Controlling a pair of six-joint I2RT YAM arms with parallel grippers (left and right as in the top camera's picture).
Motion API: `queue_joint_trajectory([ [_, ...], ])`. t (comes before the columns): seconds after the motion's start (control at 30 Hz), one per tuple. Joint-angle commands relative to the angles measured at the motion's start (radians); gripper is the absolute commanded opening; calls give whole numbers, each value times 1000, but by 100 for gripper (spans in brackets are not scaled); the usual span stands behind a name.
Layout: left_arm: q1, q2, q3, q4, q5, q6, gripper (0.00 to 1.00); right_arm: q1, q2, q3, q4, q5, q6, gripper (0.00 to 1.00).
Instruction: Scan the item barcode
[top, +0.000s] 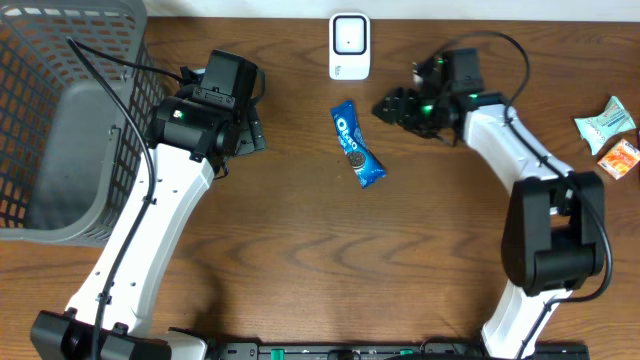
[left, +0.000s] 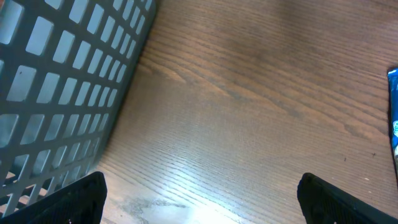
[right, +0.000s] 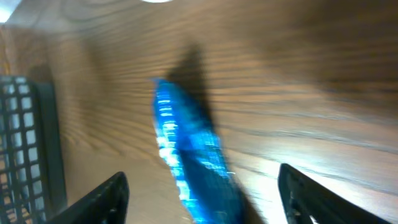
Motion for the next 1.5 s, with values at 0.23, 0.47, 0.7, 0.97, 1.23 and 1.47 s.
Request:
queue_joint_trajectory([
  [0.23,2,2,2,-3,-6,-9,98,176,36,-4,1,259,-29,94],
  [0.47,2,2,2,-3,-6,-9,98,186,61,-4,2,316,-26,59],
  [0.7,2,2,2,-3,-6,-9,98,195,132,-4,10,263,-20,59],
  [0.97,2,2,2,-3,-6,-9,98,185,158,-3,9,251,-20,8],
  [1.23,2,2,2,-3,-6,-9,98,136,74,-2,-34,196,-19,1],
  [1.47,2,2,2,-3,-6,-9,98,82,-40,-2,-130,203,-22,54],
])
